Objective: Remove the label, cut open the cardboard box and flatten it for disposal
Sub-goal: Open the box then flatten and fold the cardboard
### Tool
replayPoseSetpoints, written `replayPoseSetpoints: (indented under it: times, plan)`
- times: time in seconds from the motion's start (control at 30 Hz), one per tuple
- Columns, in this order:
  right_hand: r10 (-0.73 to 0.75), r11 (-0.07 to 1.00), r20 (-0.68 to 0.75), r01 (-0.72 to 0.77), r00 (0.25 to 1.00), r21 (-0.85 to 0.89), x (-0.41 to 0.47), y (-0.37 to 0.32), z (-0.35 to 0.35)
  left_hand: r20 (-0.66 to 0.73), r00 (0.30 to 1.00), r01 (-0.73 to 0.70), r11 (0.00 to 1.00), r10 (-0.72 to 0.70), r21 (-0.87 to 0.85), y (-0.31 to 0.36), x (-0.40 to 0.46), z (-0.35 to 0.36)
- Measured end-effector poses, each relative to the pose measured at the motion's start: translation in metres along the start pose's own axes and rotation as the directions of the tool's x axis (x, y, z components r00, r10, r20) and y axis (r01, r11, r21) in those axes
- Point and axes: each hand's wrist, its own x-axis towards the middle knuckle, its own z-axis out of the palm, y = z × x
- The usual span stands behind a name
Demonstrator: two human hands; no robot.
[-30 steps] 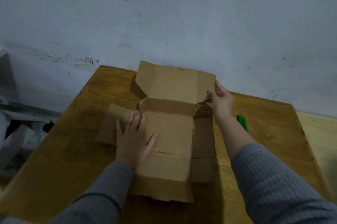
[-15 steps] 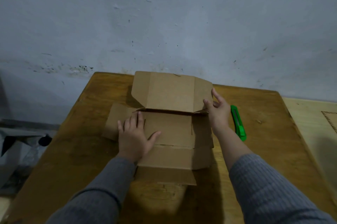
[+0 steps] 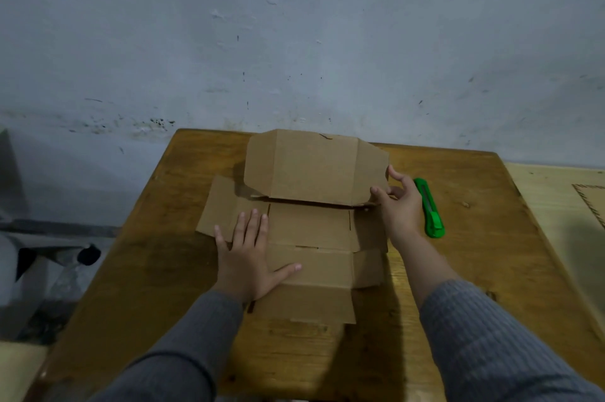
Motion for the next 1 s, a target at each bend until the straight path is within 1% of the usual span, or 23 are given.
replayPoseSetpoints:
  times: [0.07,0.13,0.2,0.3,0.37,0.47,0.53,0.6,0.67,0.7,0.73,0.77,0.8,0.87,0.9,1.0]
  plan:
    - [-0.001,1.000,-0.007,0.001,1.000,0.002,-0.002,-0.002,-0.001,-0.049,0.998,-0.025,1.000,0.024,-0.008,0.004,0.003,-0.007]
    - [-0.009,1.000,0.005,0.009,1.000,0.001,-0.002,-0.004,-0.002,-0.160,0.984,-0.075,0.997,0.075,0.008,0.013,0.007,-0.025]
    - [-0.025,1.000,0.007,0.025,1.000,0.000,-0.003,-0.006,-0.002,-0.249,0.959,-0.128,0.990,0.138,0.054,0.026,0.020,-0.049]
    - [-0.060,0.998,-0.015,0.060,0.998,-0.004,-0.007,-0.004,-0.002,-0.368,0.908,-0.192,0.980,0.201,0.062,0.045,0.055,-0.088]
    - [-0.072,0.997,-0.014,0.072,0.997,-0.005,-0.009,0.001,-0.003,-0.378,0.896,-0.221,0.973,0.232,0.073,0.051,0.080,-0.103]
    - [-0.077,0.997,0.008,0.077,0.997,-0.009,-0.010,0.007,-0.005,-0.296,0.916,-0.250,0.963,0.270,0.102,0.055,0.104,-0.112]
    - [-0.080,0.996,0.023,0.080,0.997,-0.025,-0.011,0.009,-0.006,-0.268,0.924,-0.252,0.961,0.274,0.114,0.055,0.107,-0.112]
    - [-0.094,0.994,0.014,0.094,0.995,-0.060,-0.011,0.007,-0.007,-0.294,0.918,-0.249,0.963,0.268,0.101,0.052,0.103,-0.110]
    - [-0.164,0.978,-0.012,0.161,0.986,-0.130,-0.008,-0.004,-0.006,-0.342,0.897,-0.267,0.960,0.281,0.088,0.048,0.097,-0.108]
    - [-0.234,0.956,0.004,0.231,0.972,-0.183,-0.006,-0.013,-0.005,-0.357,0.888,-0.278,0.957,0.290,0.086,0.046,0.094,-0.108]
    - [-0.308,0.920,0.054,0.311,0.950,-0.239,-0.003,-0.024,-0.004,-0.364,0.883,-0.286,0.955,0.296,0.082,0.045,0.092,-0.107]
    - [-0.366,0.880,0.128,0.388,0.922,-0.274,0.000,-0.036,-0.002,-0.366,0.882,-0.290,0.954,0.296,0.074,0.044,0.089,-0.106]
    - [-0.388,0.852,0.208,0.435,0.898,-0.290,0.002,-0.047,0.001,-0.365,0.884,-0.289,0.955,0.292,0.066,0.043,0.086,-0.106]
    - [-0.351,0.838,0.320,0.448,0.880,-0.313,0.003,-0.065,0.006,-0.361,0.888,-0.288,0.956,0.287,0.052,0.042,0.079,-0.103]
    - [-0.321,0.839,0.343,0.433,0.883,-0.329,0.002,-0.070,0.008,-0.369,0.884,-0.292,0.955,0.288,0.048,0.041,0.075,-0.102]
    - [-0.276,0.866,0.339,0.386,0.899,-0.317,-0.010,-0.071,0.006,-0.474,0.839,-0.281,0.959,0.266,0.041,0.039,0.058,-0.108]
